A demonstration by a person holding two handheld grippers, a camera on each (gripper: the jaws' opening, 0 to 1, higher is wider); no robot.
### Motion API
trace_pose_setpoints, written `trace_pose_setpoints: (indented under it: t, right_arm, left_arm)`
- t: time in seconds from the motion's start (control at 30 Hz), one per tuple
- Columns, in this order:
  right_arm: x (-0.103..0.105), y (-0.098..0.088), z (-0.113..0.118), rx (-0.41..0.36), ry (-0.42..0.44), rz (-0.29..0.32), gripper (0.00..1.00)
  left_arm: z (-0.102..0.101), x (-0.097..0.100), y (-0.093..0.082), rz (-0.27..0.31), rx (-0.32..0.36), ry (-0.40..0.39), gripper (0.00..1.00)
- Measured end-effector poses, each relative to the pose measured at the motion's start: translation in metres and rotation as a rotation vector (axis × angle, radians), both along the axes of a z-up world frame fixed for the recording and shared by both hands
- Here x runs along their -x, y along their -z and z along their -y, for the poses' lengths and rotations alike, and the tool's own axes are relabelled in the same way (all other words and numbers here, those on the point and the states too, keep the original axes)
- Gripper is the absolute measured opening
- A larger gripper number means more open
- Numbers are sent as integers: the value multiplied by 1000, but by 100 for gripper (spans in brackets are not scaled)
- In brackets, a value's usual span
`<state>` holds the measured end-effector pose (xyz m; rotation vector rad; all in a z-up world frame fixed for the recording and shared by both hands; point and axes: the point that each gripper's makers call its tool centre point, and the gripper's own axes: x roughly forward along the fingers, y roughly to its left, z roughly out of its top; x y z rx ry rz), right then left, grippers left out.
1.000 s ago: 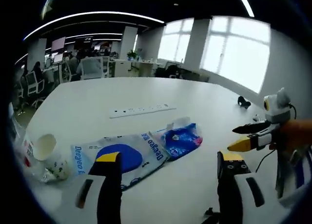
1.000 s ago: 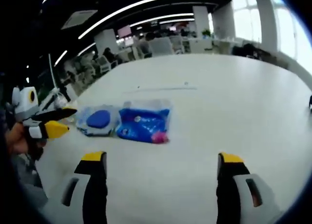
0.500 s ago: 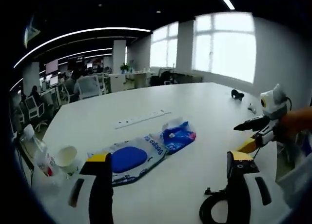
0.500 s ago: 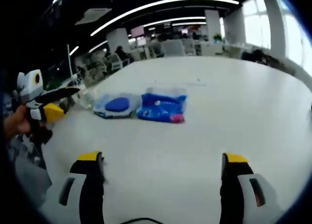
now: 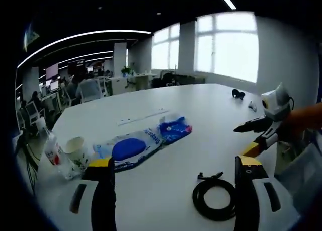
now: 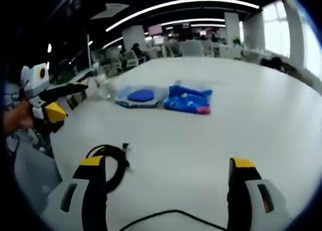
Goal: Arrange the tabletop items into an orderly group along one side of the table until the central work area is clear of visible clutter.
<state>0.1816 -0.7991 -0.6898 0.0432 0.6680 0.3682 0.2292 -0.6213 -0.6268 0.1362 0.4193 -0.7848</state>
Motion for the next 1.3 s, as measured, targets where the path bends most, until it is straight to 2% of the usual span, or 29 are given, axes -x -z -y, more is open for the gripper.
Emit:
trace_pose_setpoints:
  t: [0.07,0.1,0.17,0.3,0.43,0.6,0.8,1.0,1.3]
  right_arm:
    - [6,3,-15,-7,-44,-4,100]
    - [12,10,-22,2,-66,-34,100]
    - [15,15,-27,11,-70,-43,100]
    - [21,23,-40,4,-79,-60,100]
    - [23,28,-42,9,-60,-69,100]
    - [24,32,-39,58,-31,-75,99]
    - [22,36,-35,136,-8,-72,95]
    - [20,42,-40,149,-9,-93,90]
    - [21,50,-44,195,-11,-118,86]
  left_arm:
    - [-2,8,6,13,-36,10,99]
    - [-3,11,9,17,-50,9,99]
    - [-4,18,19,-11,-68,8,99]
    - [-5,26,30,-19,-88,4,99]
    - [-12,31,45,-29,-147,-15,99]
    - [-19,34,60,-58,-202,-51,99]
    - [-14,35,71,-75,-216,-74,96]
    - [-6,40,79,-84,-253,-66,94]
    - [-11,38,88,-92,-309,-101,92]
